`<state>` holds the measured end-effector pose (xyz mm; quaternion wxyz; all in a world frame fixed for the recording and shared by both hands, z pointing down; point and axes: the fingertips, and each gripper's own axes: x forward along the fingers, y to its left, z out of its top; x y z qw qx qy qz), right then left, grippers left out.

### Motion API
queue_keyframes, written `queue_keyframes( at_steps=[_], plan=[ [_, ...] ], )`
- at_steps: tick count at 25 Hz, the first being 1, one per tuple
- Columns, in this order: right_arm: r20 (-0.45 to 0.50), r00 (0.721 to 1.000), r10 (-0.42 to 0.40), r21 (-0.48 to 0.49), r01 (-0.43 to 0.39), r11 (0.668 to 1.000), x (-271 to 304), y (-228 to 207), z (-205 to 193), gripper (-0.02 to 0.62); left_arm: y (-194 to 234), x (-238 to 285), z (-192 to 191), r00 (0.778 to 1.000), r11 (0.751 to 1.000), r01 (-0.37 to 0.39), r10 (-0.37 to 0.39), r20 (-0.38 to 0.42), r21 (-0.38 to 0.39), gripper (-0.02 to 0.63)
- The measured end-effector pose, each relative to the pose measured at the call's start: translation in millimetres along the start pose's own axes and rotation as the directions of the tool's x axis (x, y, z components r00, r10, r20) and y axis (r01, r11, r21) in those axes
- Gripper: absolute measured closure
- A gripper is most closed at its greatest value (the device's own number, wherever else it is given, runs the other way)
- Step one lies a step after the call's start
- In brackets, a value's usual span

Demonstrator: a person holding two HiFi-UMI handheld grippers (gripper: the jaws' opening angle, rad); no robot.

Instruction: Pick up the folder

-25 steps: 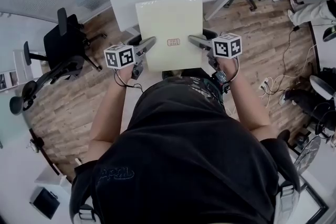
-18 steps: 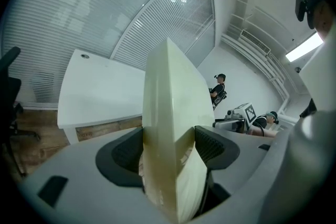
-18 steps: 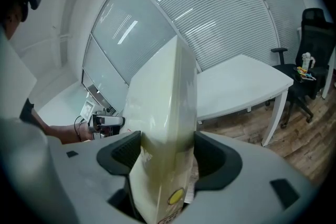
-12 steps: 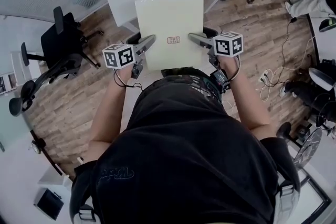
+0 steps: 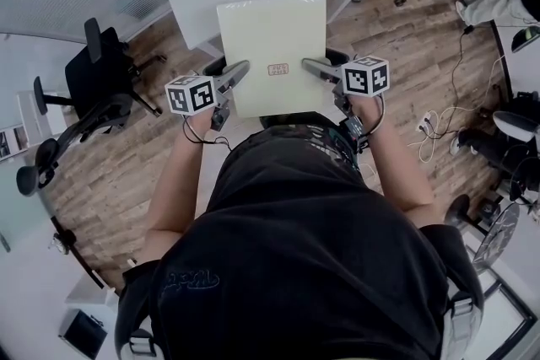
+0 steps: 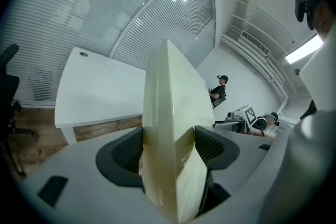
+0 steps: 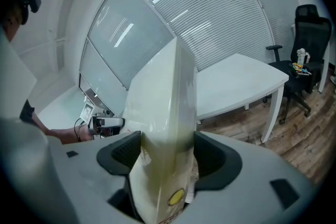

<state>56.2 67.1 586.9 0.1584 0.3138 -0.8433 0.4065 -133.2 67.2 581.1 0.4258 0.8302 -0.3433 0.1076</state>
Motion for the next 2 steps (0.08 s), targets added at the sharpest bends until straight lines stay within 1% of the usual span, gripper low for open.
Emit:
queue_keyframes(
  at_steps=[2],
  plan=[
    [-0.001, 1.000, -0.002, 0.005, 0.002, 1.000, 0.6, 0.1, -1.5, 0.270, 1.2, 0.1, -1.3, 1.000, 1.000, 0.002, -0.002, -0.002, -0.002, 0.295]
  ],
)
